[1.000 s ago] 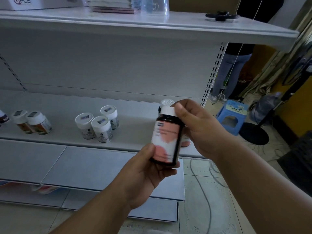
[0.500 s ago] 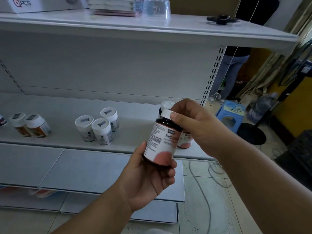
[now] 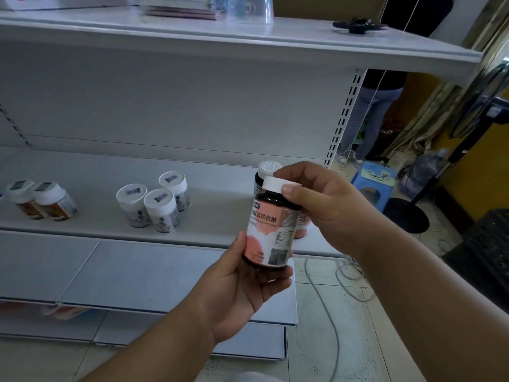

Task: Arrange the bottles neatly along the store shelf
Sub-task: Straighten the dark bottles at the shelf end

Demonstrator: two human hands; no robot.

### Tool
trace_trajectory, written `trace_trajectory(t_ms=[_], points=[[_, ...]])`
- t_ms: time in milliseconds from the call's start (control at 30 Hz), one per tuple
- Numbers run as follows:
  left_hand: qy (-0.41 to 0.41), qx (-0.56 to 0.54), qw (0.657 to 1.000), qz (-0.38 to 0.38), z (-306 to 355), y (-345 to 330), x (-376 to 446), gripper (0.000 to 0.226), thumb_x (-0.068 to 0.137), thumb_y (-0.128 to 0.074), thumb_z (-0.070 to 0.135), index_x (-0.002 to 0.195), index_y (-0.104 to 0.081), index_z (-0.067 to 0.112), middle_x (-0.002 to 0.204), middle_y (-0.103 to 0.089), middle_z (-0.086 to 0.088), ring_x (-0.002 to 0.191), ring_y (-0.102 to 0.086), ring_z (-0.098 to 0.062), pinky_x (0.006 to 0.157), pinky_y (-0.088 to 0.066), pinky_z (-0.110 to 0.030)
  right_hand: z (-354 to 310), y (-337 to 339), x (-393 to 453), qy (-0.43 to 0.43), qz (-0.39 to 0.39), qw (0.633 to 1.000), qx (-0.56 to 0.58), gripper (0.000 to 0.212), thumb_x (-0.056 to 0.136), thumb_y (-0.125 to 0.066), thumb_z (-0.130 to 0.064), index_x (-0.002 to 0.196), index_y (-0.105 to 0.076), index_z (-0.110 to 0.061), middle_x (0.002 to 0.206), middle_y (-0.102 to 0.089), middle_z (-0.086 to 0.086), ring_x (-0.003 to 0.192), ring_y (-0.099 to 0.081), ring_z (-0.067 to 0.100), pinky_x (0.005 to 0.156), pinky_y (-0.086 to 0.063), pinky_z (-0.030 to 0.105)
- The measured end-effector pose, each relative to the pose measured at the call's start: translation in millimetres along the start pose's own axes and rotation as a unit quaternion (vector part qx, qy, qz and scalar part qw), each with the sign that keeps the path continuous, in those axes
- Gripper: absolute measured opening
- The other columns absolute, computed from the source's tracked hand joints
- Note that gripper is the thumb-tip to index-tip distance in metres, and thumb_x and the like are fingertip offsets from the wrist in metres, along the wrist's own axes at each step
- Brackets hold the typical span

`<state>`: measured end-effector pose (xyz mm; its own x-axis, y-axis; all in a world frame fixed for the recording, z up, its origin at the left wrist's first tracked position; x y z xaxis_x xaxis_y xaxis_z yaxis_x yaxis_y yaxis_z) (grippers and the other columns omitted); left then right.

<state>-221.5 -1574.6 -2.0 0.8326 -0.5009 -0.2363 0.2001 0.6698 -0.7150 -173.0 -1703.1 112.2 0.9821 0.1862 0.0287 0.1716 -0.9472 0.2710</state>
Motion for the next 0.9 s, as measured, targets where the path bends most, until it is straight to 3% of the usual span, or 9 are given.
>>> trace_trajectory(t_ms=[133,333,433,500,567,633,700,800,900], points=[[-0.091,0.113,0.989,0.029,14,7,2,0.061,0.083,-0.061,0.043,0.131,-0.056,0.006,0.127,-0.064,-0.017,0.114,-0.063,-0.033,0.097,-0.051,-0.043,0,1,4,0.004,0.000,0.999,-0.043,0.020,0.083,-0.063,-0.035,0.103,-0.065,-0.037,0.101,-0.071,-0.004,0.100,-0.066,0.023,0.083,-0.055,0.059],[-0.157,0.335,0.925,0.083,38,23,19,0.050,0.084,-0.069,0.049,0.124,-0.054,0.024,0.115,-0.071,0.007,0.110,-0.065,-0.010,0.097,-0.046,-0.028,-15,3,24,0.041,-0.016,0.970,-0.237,0.023,0.084,-0.067,-0.030,0.105,-0.061,-0.038,0.102,-0.068,-0.014,0.092,-0.065,0.007,0.085,-0.056,0.035],[-0.169,0.517,0.833,0.100,52,36,36,0.030,0.094,-0.062,0.038,0.124,-0.054,0.036,0.116,-0.067,0.017,0.108,-0.061,0.002,0.093,-0.047,-0.023,-15,2,37,0.048,-0.021,0.953,-0.298,0.026,0.079,-0.071,-0.030,0.104,-0.062,-0.034,0.099,-0.066,-0.014,0.089,-0.064,0.008,0.084,-0.056,0.033],[-0.158,0.613,0.768,0.101,55,46,49,0.044,0.089,-0.056,0.054,0.130,-0.051,0.038,0.123,-0.063,0.014,0.113,-0.059,-0.004,0.099,-0.049,-0.034,-10,-3,44,0.066,-0.021,0.936,-0.346,0.027,0.078,-0.071,-0.031,0.103,-0.063,-0.029,0.097,-0.064,-0.012,0.088,-0.062,0.011,0.082,-0.055,0.034],[-0.156,0.698,0.693,0.096,53,53,59,0.060,0.087,-0.051,0.062,0.139,-0.045,0.033,0.135,-0.056,0.008,0.121,-0.053,-0.011,0.105,-0.045,-0.039,-2,-10,51,0.092,-0.024,0.912,-0.400,0.027,0.078,-0.070,-0.031,0.103,-0.061,-0.026,0.091,-0.058,-0.014,0.084,-0.057,0.011,0.074,-0.050,0.026],[-0.139,0.783,0.599,0.096,48,55,63,0.070,0.093,-0.048,0.059,0.151,-0.033,0.021,0.152,-0.040,-0.002,0.136,-0.038,-0.019,0.115,-0.032,-0.037,7,-13,56,0.109,-0.026,0.890,-0.443,0.027,0.080,-0.068,-0.028,0.105,-0.059,-0.025,0.086,-0.051,-0.016,0.081,-0.050,0.011,0.063,-0.038,0.017],[-0.106,0.841,0.524,0.087,41,56,66,0.079,0.096,-0.038,0.061,0.156,-0.015,0.013,0.163,-0.017,-0.006,0.149,-0.015,-0.022,0.122,-0.012,-0.035,13,-12,59,0.111,-0.019,0.877,-0.467,0.028,0.081,-0.066,-0.025,0.109,-0.059,-0.023,0.090,-0.052,-0.011,0.081,-0.047,0.012,0.058,-0.031,0.016],[-0.069,0.889,0.447,0.075,30,62,72,0.089,0.094,-0.023,0.070,0.157,0.001,0.012,0.166,0.004,-0.008,0.152,0.007,-0.022,0.122,0.007,-0.037,17,-10,62,0.103,-0.005,0.879,-0.466,0.029,0.083,-0.064,-0.024,0.111,-0.058,-0.023,0.095,-0.056,-0.008,0.082,-0.045,0.011,0.061,-0.029,0.025],[-0.048,0.914,0.397,0.067,21,70,77,0.103,0.080,0.000,0.081,0.156,0.008,0.012,0.164,0.013,-0.010,0.151,0.015,-0.024,0.122,0.008,-0.042,20,-10,64,0.102,-0.009,0.880,-0.464,0.030,0.083,-0.064,-0.025,0.112,-0.058,-0.025,0.099,-0.057,-0.008,0.084,-0.046,0.011,0.060,-0.031,0.022]])
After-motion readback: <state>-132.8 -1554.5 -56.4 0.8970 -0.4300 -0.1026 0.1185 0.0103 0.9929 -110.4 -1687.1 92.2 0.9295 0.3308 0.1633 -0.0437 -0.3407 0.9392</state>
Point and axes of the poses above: each hand's wrist, its own x-axis towards the middle knuckle, its own y-axis out of the back of the hand, z = x × y, the point moved 7 cm from there along x, towards the middle knuckle
